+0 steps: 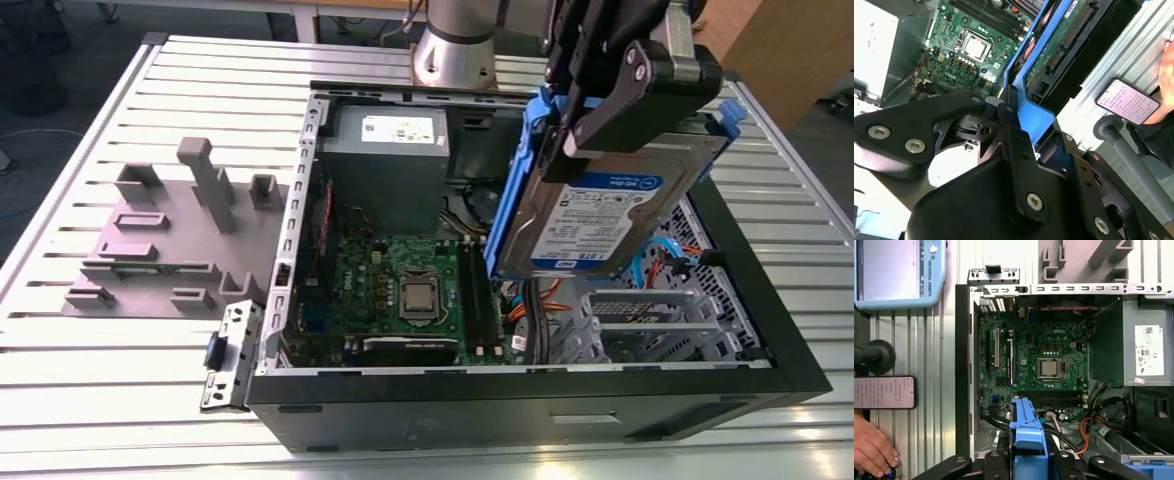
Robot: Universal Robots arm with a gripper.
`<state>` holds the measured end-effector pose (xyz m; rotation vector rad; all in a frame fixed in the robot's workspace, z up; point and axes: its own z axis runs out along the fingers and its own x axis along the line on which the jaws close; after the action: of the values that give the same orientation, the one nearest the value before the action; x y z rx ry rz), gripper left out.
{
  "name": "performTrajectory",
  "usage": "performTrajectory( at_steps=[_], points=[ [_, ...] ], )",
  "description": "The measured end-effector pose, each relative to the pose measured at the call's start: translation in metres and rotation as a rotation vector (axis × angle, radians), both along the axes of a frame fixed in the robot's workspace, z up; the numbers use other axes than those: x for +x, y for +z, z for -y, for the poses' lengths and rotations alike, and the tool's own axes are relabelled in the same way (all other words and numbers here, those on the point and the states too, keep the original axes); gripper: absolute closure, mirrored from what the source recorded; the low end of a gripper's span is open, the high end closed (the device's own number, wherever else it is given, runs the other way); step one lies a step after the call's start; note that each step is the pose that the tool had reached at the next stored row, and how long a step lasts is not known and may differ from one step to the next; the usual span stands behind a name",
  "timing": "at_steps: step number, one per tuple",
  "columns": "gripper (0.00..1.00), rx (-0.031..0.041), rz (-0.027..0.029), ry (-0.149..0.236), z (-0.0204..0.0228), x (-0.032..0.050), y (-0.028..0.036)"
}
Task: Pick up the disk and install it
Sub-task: 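Insert the disk into the insertion slot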
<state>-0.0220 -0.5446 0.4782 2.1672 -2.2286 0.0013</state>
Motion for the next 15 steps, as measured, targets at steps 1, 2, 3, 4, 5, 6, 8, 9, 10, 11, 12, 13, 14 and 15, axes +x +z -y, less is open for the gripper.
performTrajectory(
  at_steps=[1,2,3,4,5,6,8,9,10,11,12,13,14,15],
  points=[
    [0.64,0.0000,0.0000,0.000,0.0000,0.0012,0.0000],
    [0.64,-0.0002,0.0000,0.000,0.0000,0.0018,0.0000],
    [0.64,-0.0002,-0.0001,0.000,-0.0001,0.0019,0.0000],
    [0.64,-0.0002,0.0000,0.000,-0.0001,0.0020,-0.0001],
    [0.64,-0.0001,0.0000,0.000,-0.0001,0.0021,-0.0001],
    [0.64,-0.0002,0.0000,0.000,-0.0001,0.0022,-0.0001],
    [0.64,-0.0002,-0.0001,0.000,0.0000,0.0022,-0.0002],
    [0.64,-0.0002,-0.0001,0.000,0.0002,0.0023,-0.0003],
    [0.64,-0.0001,0.0000,0.000,0.0004,0.0023,-0.0005],
    [0.64,0.0000,0.0000,0.000,0.0007,0.0023,-0.0006],
    [0.64,-0.0001,0.0000,0.000,0.0010,0.0022,-0.0007],
    [0.64,-0.0001,-0.0001,0.000,0.0012,0.0023,-0.0008],
    [0.64,-0.0001,-0.0001,0.000,0.0014,0.0025,-0.0009],
    [0.64,-0.0001,-0.0001,0.000,0.0016,0.0031,-0.0011]
  ],
)
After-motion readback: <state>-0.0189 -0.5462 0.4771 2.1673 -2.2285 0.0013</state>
